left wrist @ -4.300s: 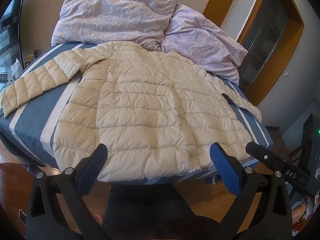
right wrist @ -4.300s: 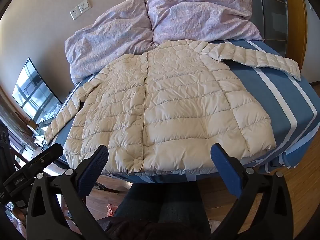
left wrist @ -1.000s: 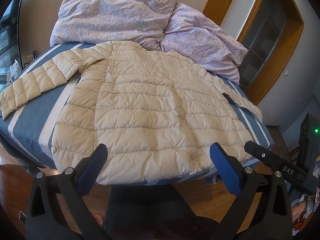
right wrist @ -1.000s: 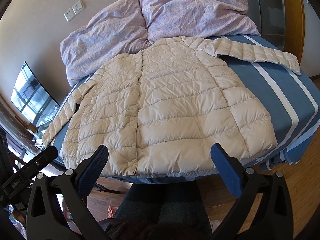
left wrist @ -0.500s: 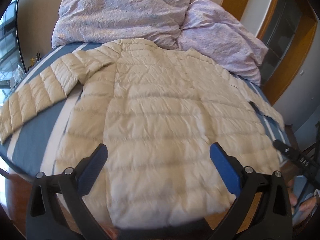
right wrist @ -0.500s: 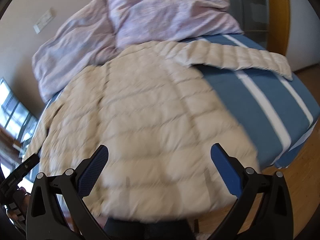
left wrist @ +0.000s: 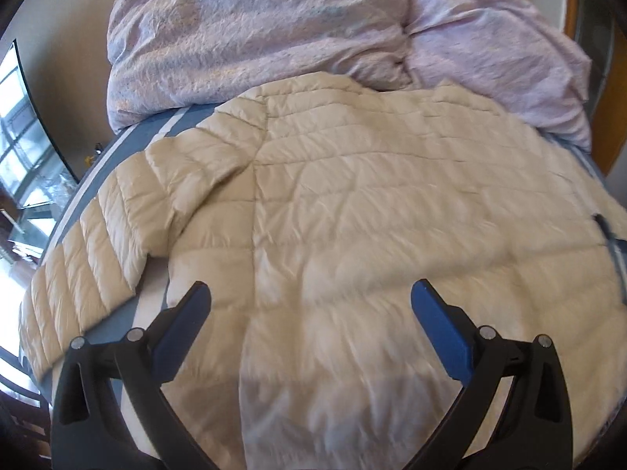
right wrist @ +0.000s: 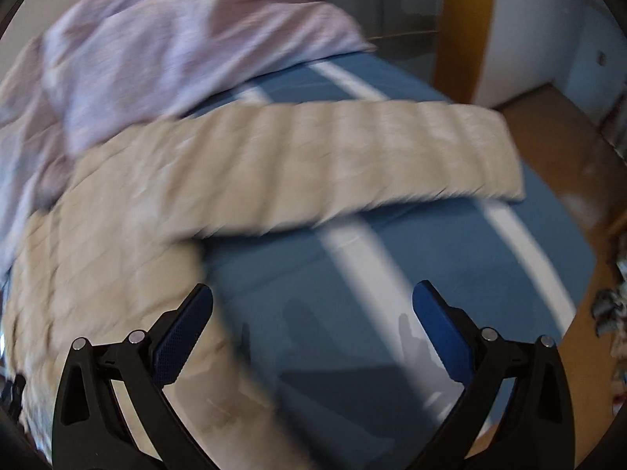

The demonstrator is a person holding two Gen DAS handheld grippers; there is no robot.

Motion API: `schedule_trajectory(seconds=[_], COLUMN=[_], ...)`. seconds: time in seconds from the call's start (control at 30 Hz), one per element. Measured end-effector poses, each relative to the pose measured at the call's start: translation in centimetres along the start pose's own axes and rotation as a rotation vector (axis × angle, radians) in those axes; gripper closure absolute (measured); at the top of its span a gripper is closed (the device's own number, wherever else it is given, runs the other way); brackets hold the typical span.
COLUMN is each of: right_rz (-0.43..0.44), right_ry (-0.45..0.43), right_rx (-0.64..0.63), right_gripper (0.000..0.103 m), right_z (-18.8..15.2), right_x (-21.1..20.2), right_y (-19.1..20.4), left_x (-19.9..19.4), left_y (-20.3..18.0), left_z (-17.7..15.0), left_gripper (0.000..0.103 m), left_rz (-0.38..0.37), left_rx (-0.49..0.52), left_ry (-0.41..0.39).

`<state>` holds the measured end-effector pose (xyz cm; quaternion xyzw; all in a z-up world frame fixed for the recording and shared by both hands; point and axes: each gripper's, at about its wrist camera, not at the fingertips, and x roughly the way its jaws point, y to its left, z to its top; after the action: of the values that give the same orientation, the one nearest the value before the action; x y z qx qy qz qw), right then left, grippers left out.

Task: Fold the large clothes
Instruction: 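Reach the right tool to the sleeve cuff and grasp it, then fold the held sleeve across the jacket back and open the right tool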

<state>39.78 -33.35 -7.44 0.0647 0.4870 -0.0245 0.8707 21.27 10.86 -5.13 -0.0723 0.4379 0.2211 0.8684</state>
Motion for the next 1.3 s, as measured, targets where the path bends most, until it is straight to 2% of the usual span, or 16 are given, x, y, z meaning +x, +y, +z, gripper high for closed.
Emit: schedule_trajectory(seconds=[0.13,0.27,0.33,0.47,0.67,0.73,0.87,0.93,1.0,1.1,1.3], right_rz=[-0.09,-0.163,-0.179,-0.146,-0.158,-0.151,-0.193,-0.196,-0.173,-0.156,-0.111], right_ry=[-0.062,-0.116,-0.102,-0.05,-0.015,-0.006,-0.014,-0.028,-0.034,-0.039,-0.104], right_rx=[0.098,0.199,0.242,0.356,0.434,0.429,0.36,0.332,0.318,0.31,0.224], right_gripper=[0.003,0.01,0.016,0.029,0.042,0.047,0.058,0.069,0.089,0.095,0.095], right_z=[3.4,6.5,7.4,8.2,7.3,7.1,7.0,6.9,6.7,7.0,7.9], right_x=[0.7,1.7,2.7,4.6,5.9,6.6,6.7,6.8,6.6,6.4,3.8], right_y=[-4.1,-8.7,-10.5,-14.1,-16.2,-16.2,-14.9,-14.3,-14.0,-13.6,-9.6], left_x=[2.4,3.5,3.6,3.9,4.0,4.0,4.1,4.2,4.2,4.3,4.5], left_y=[0.5,0.6,0.4,0.2,0.0,-0.2,-0.3,-0.4,-0.4,-0.2,0.0], left_z=[0.2,0.1,0.0,-0.1,-0.2,-0.3,-0.3,-0.4,-0.4,-0.5,-0.6], left_gripper=[0.002,0.002,0.002,0.002,0.002,0.002,0.002,0.002,0.002,0.002,0.002], left_rz=[0.031,0.049,0.058,0.073,0.086,0.094,0.105,0.109,0.11,0.101,0.084], left_rx=[-0.013,-0.007,0.002,0.015,0.023,0.028,0.034,0.035,0.035,0.03,0.016], left_ry=[0.026,0.027,0.021,0.016,0.015,0.015,0.014,0.016,0.018,0.024,0.033])
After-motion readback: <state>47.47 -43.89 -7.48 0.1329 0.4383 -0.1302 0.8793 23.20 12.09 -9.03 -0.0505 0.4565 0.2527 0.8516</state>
